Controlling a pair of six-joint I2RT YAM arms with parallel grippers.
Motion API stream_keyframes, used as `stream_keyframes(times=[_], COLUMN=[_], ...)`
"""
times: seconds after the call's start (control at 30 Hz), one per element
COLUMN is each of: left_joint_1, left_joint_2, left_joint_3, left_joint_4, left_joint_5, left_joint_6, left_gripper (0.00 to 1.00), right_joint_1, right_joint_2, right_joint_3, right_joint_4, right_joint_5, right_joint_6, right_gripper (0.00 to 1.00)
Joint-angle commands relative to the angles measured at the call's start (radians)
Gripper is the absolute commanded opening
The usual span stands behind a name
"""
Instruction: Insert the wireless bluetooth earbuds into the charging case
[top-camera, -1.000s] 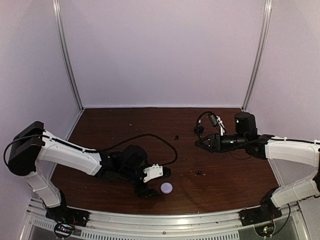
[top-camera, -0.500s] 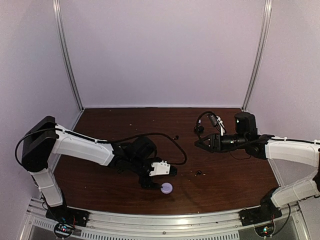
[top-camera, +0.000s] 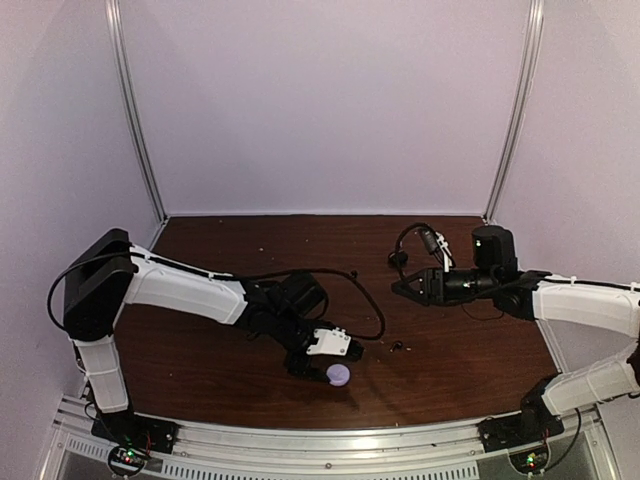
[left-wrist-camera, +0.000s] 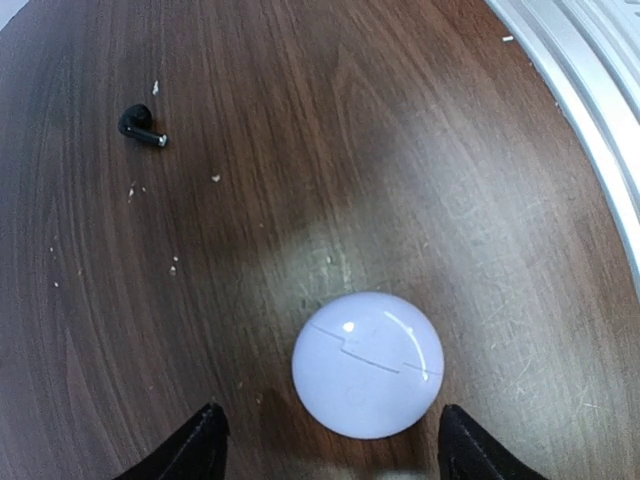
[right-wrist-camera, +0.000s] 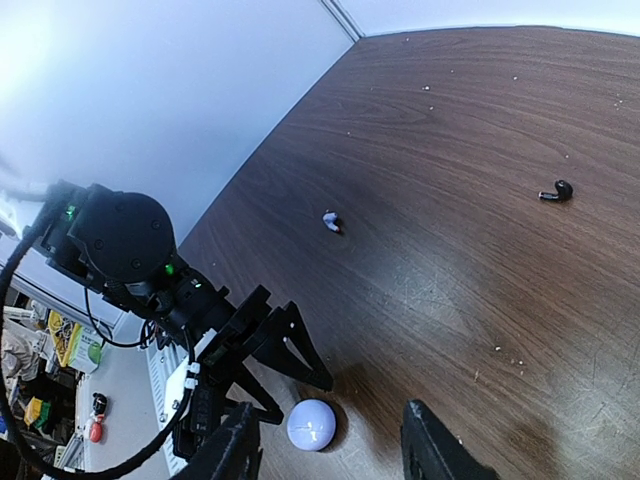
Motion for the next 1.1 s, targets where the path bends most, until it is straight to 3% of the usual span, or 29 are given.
stream_keyframes(times=[0.0,0.33,1.07], left_joint_1=[0.005,-0.001,-0.001], left_joint_2=[0.032,0.07,0.098], left_joint_3=[0.049,0.073,0.077], left_joint_4=[-0.012,-0.018,-0.009], left_joint_5=[0.057,0.09,0.14], left_joint_6=[0.015,-0.001,-0.005], left_gripper=[0.74,0.74,0.6], right_joint_1=[-0.01,-0.023,-0.052], right_joint_2=[-0.022,-0.046,-0.093], right_joint_3=[-0.006,-0.013,-0.014], right_joint_4=[0.012,0.002,-0.032], right_joint_5=[-0.002,0.002,0.018], right_joint_6=[-0.008,-0.019,-0.059], right_gripper=[0.5,0.5,0.5])
